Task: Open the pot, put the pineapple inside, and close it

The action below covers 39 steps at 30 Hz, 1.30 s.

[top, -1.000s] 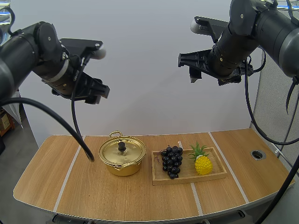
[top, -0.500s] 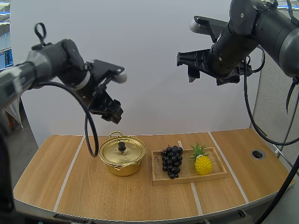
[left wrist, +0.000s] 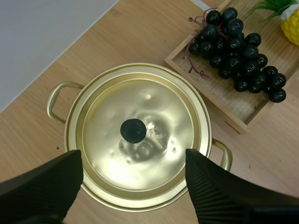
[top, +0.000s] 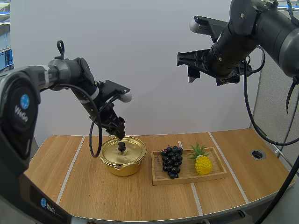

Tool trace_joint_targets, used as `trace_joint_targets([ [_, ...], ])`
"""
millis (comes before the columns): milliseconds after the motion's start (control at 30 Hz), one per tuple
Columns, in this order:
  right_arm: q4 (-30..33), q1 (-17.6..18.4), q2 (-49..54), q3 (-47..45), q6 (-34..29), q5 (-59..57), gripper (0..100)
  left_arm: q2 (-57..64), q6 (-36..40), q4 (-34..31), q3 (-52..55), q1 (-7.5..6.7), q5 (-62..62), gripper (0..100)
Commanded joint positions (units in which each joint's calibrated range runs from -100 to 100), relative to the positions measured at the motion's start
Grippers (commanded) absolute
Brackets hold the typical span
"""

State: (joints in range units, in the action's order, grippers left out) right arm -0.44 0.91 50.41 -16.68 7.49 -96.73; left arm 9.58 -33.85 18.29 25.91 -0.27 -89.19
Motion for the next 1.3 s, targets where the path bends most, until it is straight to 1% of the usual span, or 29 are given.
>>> trace_joint_targets([
  [0, -0.14, -0.18, 0.34, 0.38, 0.35, -0.21, 100, -2.51, -0.52, 1.41, 0.12, -0.21, 1.88, 100],
  [100, -0.14, -0.18, 0.34, 0.38, 0.35, -0.21, 100, -4.64, -0.99, 1.27, 0.12, -0.48, 3.14, 100],
  [233, -0.14, -0.18, 0.34, 0.38, 0.35, -0.21, 100, -6.38, -0.99, 0.94, 0.12, -2.05, 6.38, 100],
  [300, -0.14, -0.18, 0.34, 0.38, 0.35, -0.21, 100, -7.22, -0.89, 0.84, 0.12, -2.56, 8.57, 100],
  [500, -0.14, -0.18, 0.34, 0.38, 0.35, -0.21, 100, -10.49, -0.23, -0.59, 0.12, -2.64, 11.15, 100],
  [667, -0.14, -0.18, 0.34, 0.38, 0.35, -0.21, 100, -12.52, 0.31, -0.57, 0.12, -2.64, 12.31, 100],
  [1000, -0.14, -0.18, 0.34, 0.38, 0.35, -0.21, 100, -12.76, 0.99, -0.57, 0.12, -2.64, 12.68, 100],
  [1033, -0.14, -0.18, 0.34, 0.38, 0.35, -0.21, 100, -12.76, 0.99, -0.57, 0.12, -2.64, 12.68, 97],
  [1067, -0.14, -0.18, 0.34, 0.38, 0.35, -0.21, 100, -12.76, 0.99, -0.57, 0.12, -2.64, 12.27, 79],
  [1100, -0.14, -0.18, 0.34, 0.38, 0.35, -0.21, 100, -12.76, 0.99, -0.57, 0.12, -2.64, 12.04, 70],
  [1167, -0.14, -0.18, 0.34, 0.38, 0.35, -0.21, 100, -12.76, 0.99, -0.57, 0.12, -2.64, 11.42, 39],
  [1200, -0.14, -0.18, 0.34, 0.38, 0.35, -0.21, 100, -12.76, 0.99, -0.57, 0.12, -2.64, 11.04, 21],
  [1267, -0.14, -0.18, 0.34, 0.38, 0.35, -0.21, 100, -12.76, 0.99, -0.57, 0.12, -2.64, 10.41, 0],
])
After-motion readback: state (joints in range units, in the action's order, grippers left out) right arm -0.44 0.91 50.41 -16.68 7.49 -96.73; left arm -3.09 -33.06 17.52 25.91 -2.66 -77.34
